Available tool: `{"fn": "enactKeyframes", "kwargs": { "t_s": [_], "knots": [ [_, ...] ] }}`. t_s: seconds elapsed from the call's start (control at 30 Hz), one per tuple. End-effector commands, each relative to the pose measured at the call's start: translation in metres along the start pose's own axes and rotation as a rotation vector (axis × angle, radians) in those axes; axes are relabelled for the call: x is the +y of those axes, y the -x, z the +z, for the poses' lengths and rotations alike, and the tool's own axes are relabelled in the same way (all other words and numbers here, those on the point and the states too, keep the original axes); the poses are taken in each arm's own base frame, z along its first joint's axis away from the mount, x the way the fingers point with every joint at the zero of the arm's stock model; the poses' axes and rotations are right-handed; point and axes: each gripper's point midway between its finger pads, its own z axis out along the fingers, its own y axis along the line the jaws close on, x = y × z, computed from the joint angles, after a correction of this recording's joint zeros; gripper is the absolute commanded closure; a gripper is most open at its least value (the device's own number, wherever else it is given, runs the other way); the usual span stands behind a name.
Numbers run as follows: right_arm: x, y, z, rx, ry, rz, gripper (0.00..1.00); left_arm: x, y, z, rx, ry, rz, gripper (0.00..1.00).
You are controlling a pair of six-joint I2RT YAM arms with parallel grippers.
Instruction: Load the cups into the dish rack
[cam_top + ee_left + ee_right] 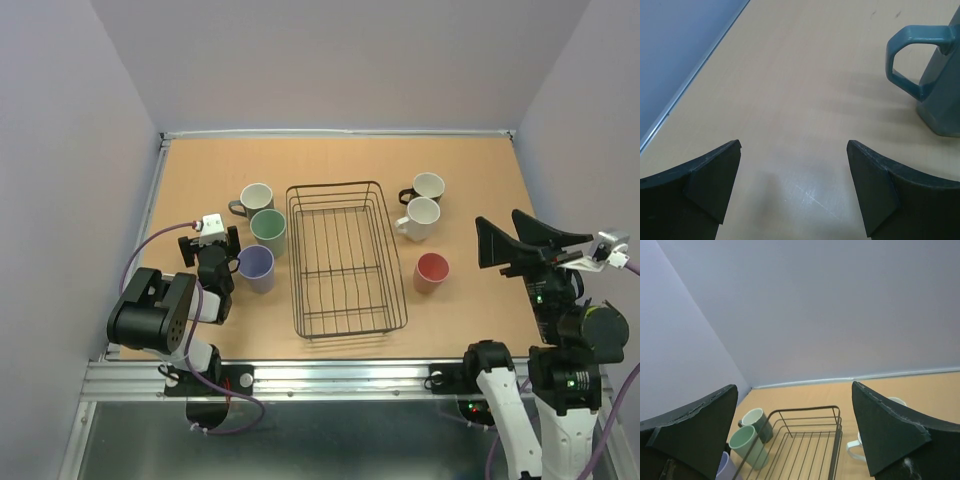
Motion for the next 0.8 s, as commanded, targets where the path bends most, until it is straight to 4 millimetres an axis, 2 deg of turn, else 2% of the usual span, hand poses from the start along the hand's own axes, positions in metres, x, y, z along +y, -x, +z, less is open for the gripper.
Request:
{"fn": "enactKeyframes", "kwargs": {
  "t_s": [0.0,0.07,0.13,0.23,0.27,0.3,0.33,0.37,0.4,0.47,0.5,0.57,0.63,0.67,0.77],
  "knots": [
    [0.024,0.011,-0.006,0.035,0.096,-0.064,0.00,0.007,0.108,0.000,-0.386,0.025,-0.224,0.01],
    [0.025,0.021,-0.003,0.003,0.088,-0.054,0.00,0.007,0.108,0.000,-0.386,0.025,-0.224,0.01],
    [0.028,0.022,0.002,0.011,0.100,-0.046,0.00,0.007,0.108,0.000,-0.386,0.026,-0.223,0.01],
    [0.037,0.014,0.008,0.051,0.169,-0.048,0.00,0.007,0.108,0.000,-0.386,0.025,-0.224,0.01],
    [0.027,0.003,0.018,0.083,0.140,-0.023,0.00,0.007,0.108,0.000,-0.386,0.026,-0.223,0.01],
    [0.027,0.001,0.017,0.089,0.137,-0.012,0.00,0.007,0.108,0.000,-0.386,0.025,-0.224,0.01],
    [0.019,-0.008,0.022,0.127,0.108,-0.010,0.00,0.007,0.108,0.000,-0.388,0.024,-0.225,0.01],
    [0.006,-0.020,0.039,0.198,0.058,-0.002,0.00,0.007,0.108,0.000,-0.388,0.024,-0.224,0.01],
    [-0.009,-0.043,0.041,0.307,0.003,-0.006,0.00,0.007,0.108,0.000,-0.386,0.027,-0.225,0.01],
    [-0.026,-0.064,0.052,0.426,-0.055,-0.017,0.00,0.007,0.107,0.000,-0.384,0.023,-0.224,0.01],
    [-0.042,-0.066,0.057,0.435,-0.134,-0.028,0.00,0.007,0.107,0.000,-0.385,0.025,-0.223,0.01],
    [-0.085,-0.085,0.065,0.466,-0.322,-0.035,0.00,0.007,0.108,0.000,-0.386,0.025,-0.224,0.01],
    [-0.103,-0.091,0.071,0.453,-0.419,-0.009,0.00,0.007,0.108,0.000,-0.386,0.025,-0.224,0.01],
    [-0.120,-0.094,0.073,0.441,-0.508,-0.008,0.00,0.007,0.107,0.000,-0.385,0.025,-0.223,0.01],
    [-0.145,-0.126,0.082,0.536,-0.615,0.037,0.00,0.007,0.108,0.000,-0.386,0.025,-0.226,0.01]
  ]
}}
